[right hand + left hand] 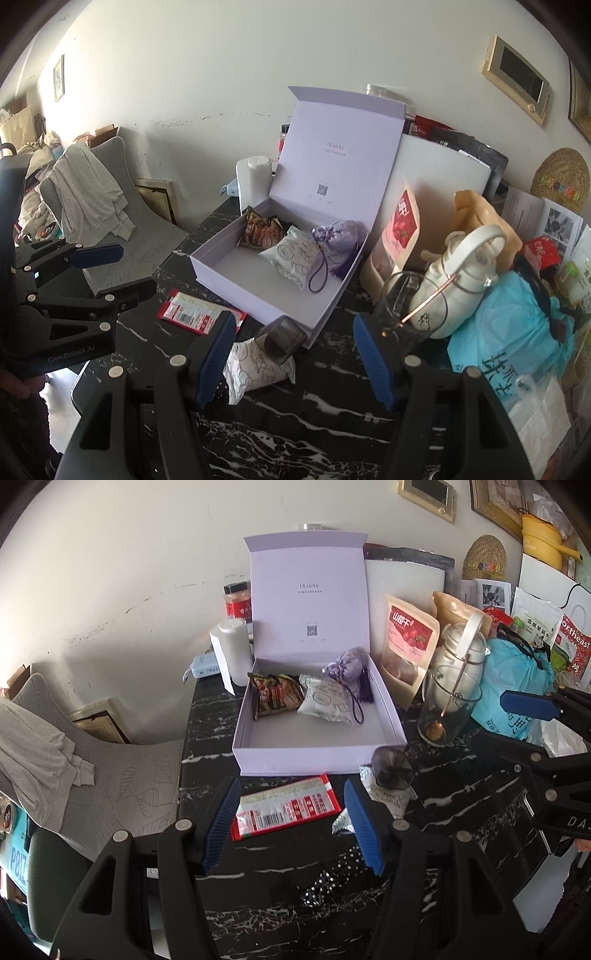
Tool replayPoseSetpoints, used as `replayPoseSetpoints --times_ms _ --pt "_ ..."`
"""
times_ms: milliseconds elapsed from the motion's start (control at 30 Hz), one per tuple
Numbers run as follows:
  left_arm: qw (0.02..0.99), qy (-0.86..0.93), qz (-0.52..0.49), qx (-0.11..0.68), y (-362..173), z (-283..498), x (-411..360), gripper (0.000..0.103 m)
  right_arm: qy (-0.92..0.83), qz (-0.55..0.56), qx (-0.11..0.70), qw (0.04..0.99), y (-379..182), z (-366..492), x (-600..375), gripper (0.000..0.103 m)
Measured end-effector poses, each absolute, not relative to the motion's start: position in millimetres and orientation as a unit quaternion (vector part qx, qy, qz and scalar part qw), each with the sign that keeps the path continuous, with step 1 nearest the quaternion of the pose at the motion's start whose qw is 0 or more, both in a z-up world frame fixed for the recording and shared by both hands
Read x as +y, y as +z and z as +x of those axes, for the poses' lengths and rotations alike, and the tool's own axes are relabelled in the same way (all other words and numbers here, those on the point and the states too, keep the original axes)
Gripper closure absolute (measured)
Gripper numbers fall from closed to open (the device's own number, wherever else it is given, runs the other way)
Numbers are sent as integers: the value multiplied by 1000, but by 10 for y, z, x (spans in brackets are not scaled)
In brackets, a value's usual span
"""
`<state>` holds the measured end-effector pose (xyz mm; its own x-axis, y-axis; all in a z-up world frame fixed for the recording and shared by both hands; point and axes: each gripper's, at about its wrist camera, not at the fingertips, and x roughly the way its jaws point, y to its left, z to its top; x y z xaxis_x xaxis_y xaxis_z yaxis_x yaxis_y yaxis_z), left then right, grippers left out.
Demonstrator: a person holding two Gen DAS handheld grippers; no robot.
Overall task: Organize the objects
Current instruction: 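Withdraw both grippers from the box toward the items on the table, then grasp the black polka-dot scrunchie with the left gripper while the right gripper grasps the white patterned pouch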
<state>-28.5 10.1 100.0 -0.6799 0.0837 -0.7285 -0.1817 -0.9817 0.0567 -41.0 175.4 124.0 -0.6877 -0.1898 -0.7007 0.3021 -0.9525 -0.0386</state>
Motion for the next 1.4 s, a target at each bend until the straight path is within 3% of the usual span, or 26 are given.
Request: replayPoseSetpoints --times_ms 833,1267,1400 --pt "107 883 -456 43 87 -46 130 46 -887 426 56 171 473 -249 1725 36" --pt "144 870 -470 45 -196 -105 193 46 -871 447 45 200 109 -431 1684 30" --pt "160 864 -475 56 -243 -134 229 46 -868 443 45 219 53 -463 1676 23"
